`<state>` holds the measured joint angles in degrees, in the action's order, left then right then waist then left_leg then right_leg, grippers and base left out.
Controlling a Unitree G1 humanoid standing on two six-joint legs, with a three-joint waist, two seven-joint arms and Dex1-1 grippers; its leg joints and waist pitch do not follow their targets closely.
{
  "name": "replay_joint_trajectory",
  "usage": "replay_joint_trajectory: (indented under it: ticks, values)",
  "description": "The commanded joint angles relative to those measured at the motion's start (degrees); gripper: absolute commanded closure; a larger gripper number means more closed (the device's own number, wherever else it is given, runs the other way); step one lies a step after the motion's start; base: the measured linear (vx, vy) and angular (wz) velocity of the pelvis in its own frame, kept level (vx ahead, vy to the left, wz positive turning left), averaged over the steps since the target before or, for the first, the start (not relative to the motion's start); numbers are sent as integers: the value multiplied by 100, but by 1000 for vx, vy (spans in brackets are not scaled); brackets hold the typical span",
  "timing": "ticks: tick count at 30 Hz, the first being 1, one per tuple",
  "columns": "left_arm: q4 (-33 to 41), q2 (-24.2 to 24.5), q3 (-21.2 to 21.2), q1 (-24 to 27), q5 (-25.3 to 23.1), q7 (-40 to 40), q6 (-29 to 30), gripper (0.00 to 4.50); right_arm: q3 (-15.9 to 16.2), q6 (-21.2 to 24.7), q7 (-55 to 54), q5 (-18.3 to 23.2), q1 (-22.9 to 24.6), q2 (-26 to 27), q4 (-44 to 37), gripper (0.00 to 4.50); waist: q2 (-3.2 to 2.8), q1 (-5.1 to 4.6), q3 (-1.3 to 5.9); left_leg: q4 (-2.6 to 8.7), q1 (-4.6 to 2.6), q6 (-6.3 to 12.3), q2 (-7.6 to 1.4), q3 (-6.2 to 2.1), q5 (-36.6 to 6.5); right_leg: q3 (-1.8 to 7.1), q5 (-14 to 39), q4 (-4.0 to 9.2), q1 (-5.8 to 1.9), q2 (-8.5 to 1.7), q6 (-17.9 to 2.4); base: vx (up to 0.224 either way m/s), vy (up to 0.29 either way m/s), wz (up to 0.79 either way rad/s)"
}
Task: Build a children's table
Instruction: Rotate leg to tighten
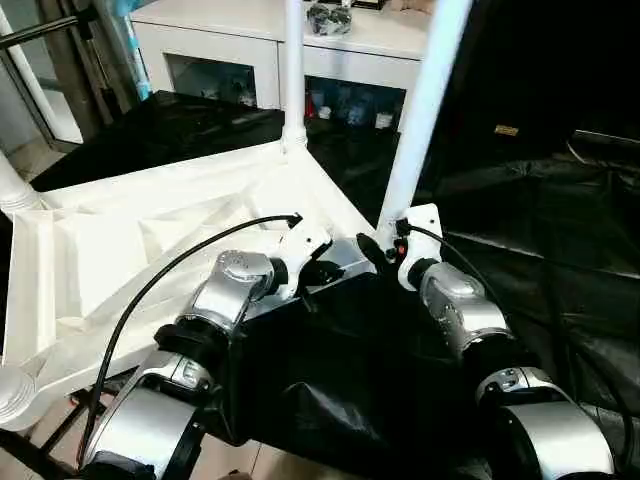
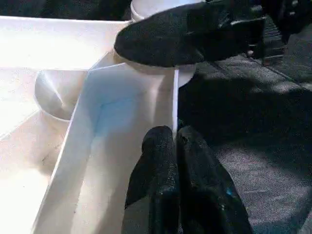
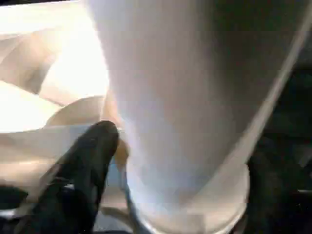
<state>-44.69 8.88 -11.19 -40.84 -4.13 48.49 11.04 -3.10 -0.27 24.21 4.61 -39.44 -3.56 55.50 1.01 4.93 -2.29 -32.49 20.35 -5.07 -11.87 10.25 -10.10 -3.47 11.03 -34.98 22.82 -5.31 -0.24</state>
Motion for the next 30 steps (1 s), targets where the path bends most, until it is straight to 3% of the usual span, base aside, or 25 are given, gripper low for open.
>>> replay_joint_trajectory:
  ticks: [1, 6, 10, 13, 21, 22, 30]
  values:
    - [207, -101, 4, -43, 259, 237, -249, 450, 479, 70, 764, -76, 159, 198, 233, 61, 13, -13, 309, 379, -12, 154, -103, -5, -1328, 214, 1202, 457, -257, -272, -1124, 0, 0, 0]
    - [591, 324, -115, 217, 436, 1206, -315, 450, 652, -39, 2025, -12, 357, -276, -199, 61, 11, -46, 333, 339, 29, 356, -110, 1, -996, 207, 473, 367, -300, -256, -1355, 0, 0, 0]
    - [765, 591, -192, 335, 506, 1739, -377, 450, 734, -11, 2788, 92, 501, -562, -522, 61, -8, -6, 338, 312, 4, 508, -135, 26, -836, 195, 94, 327, -294, -231, -1532, 0, 0, 0]
    - [981, 817, -254, 468, 639, 2333, -365, 450, 969, -40, 3540, 103, 694, -855, -841, 61, -2, 34, 339, 296, 4, 589, -154, 41, -767, 190, -45, 300, -285, -236, -1620, 0, 0, 0]
    - [1364, 1133, -319, 672, 847, 3021, -157, 450, 1275, 516, 4770, 208, 1039, -1297, -1447, 61, -5, 70, 305, 338, -6, 378, -164, 34, -1175, 197, 691, 365, -260, -257, -1493, 0, 0, 0]
    - [1369, 1136, -320, 675, 849, 3027, -154, 450, 1276, 525, 4777, 211, 1041, -1297, -1451, 87, 2, 79, 308, 338, -3, 356, -168, 31, -1181, 200, 747, 366, -265, -270, -1470, 0, 0, 0]
    - [1599, 1232, -376, 797, 898, 3224, -6, 450, 1355, 945, 5023, 378, 1159, -1321, -1765, 140, 4, 89, 325, 327, 9, 369, -161, 25, -945, 190, 471, 333, -273, -258, -1484, 0, 0, 0]
